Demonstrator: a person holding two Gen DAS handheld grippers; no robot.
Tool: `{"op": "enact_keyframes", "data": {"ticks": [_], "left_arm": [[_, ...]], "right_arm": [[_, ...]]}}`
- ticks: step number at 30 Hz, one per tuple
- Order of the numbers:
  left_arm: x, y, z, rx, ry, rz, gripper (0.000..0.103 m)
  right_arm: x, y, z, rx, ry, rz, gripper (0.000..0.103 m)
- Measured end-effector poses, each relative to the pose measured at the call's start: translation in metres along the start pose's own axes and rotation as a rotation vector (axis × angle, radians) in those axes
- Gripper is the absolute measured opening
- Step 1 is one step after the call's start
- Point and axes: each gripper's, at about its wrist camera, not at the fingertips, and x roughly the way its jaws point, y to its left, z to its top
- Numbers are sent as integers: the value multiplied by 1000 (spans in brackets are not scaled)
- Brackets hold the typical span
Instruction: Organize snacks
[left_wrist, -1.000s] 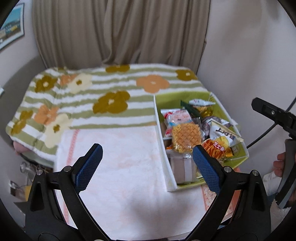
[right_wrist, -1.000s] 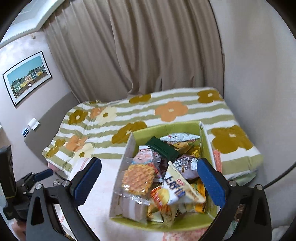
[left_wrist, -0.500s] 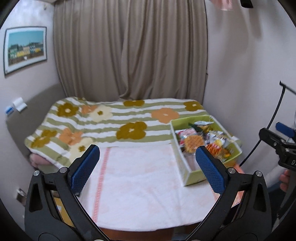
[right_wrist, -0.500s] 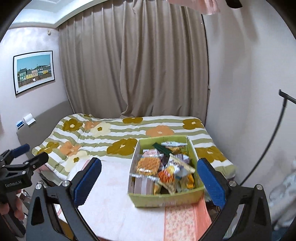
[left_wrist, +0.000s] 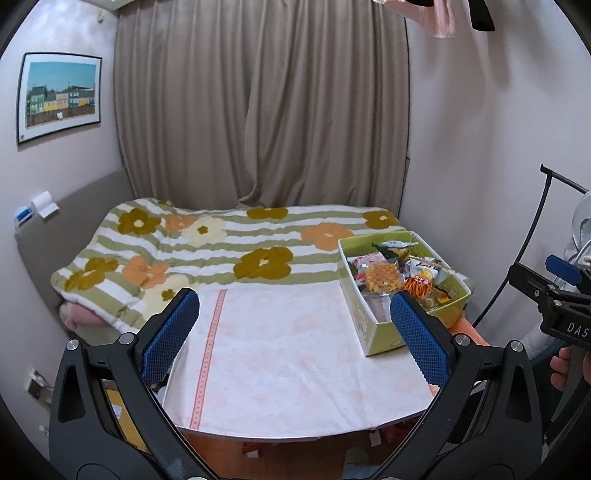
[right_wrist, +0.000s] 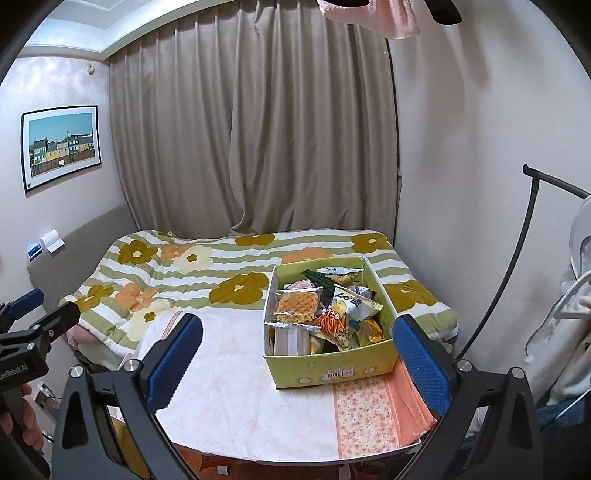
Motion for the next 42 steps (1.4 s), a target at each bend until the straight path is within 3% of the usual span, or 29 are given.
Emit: {"op": "enact_keyframes", "data": {"ticks": [42], "left_arm": [[15,-3,-1,-1,-33,-14,103]], "right_arm": [[22,-7,0,-11,23,-7,103]]}}
